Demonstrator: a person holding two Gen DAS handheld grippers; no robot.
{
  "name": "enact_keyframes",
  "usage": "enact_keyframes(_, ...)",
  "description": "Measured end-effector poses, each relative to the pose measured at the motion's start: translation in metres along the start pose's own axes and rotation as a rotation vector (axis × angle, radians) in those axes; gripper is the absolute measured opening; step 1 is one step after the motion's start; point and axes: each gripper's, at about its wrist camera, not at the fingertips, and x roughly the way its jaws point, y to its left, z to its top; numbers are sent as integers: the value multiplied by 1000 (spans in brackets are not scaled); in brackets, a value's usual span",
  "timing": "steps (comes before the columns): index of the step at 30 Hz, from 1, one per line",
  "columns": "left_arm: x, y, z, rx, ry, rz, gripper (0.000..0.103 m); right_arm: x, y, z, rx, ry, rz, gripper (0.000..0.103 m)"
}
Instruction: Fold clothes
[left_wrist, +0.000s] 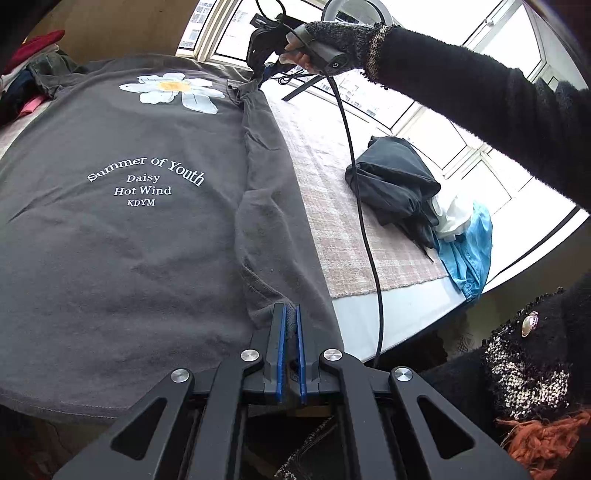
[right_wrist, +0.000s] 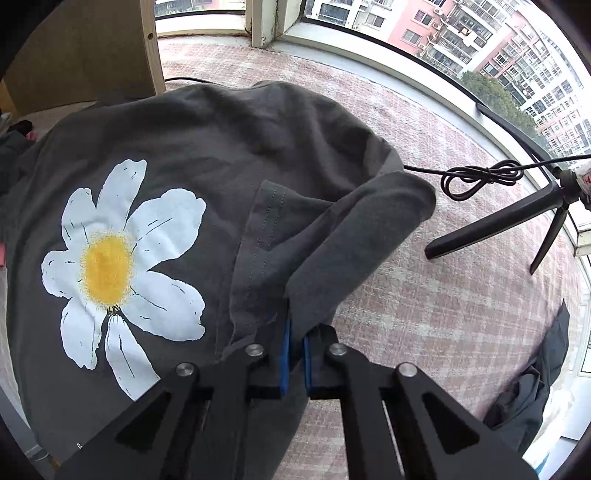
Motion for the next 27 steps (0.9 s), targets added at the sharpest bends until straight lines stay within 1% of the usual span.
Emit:
enact_keyframes(2, -5, -2, 0, -9, -17, -25, 5, -17, -4, -1, 0, -27, -10, 5)
enact_keyframes(4, -13, -1, -2, -34, -43, -52, 5, -37, 2, 2, -13, -54, -3, 5)
enact_keyframes(6, -23, 4, -5, -67, -71, -58, 5, -54, 20, 9, -46, -78, -4, 5)
enact_keyframes(8, -32, 12, -10, -106, -94, -41, 5, -66, 45, 20, -90, -99, -12, 5)
enact_keyframes(10, -37, 22, -17, -151, -106, -8, 5, -61, 78, 35, -134, -111, -3, 5)
enact_keyframes(12, -39, 35, -24, -200, -108, 26, 5, -46, 110, 43, -163, -104, 16, 5)
enact_keyframes(15, -40, 53, -32, -257, -105, 65, 4, -7, 146, 50, -210, -40, 17, 7)
enact_keyframes(16, -39, 58, -34, -271, -103, 75, 4, 6, 155, 51, -236, -11, 3, 16)
enact_keyframes(17, -38, 61, -36, -278, -101, 82, 4, 14, 161, 52, -258, 6, -25, 23)
enact_keyframes(18, -38, 63, -37, -282, -98, 87, 5, 18, 166, 51, -278, 12, -64, 32)
enact_keyframes(19, -37, 65, -38, -284, -96, 88, 5, 16, 166, 50, -287, 0, -72, 37)
enact_keyframes(21, -37, 66, -38, -282, -92, 86, 5, 0, 157, 39, -284, -44, -23, 39)
enact_keyframes(27, -40, 66, -34, -258, -79, 86, 4, -46, 107, -44, -247, -111, 193, 39)
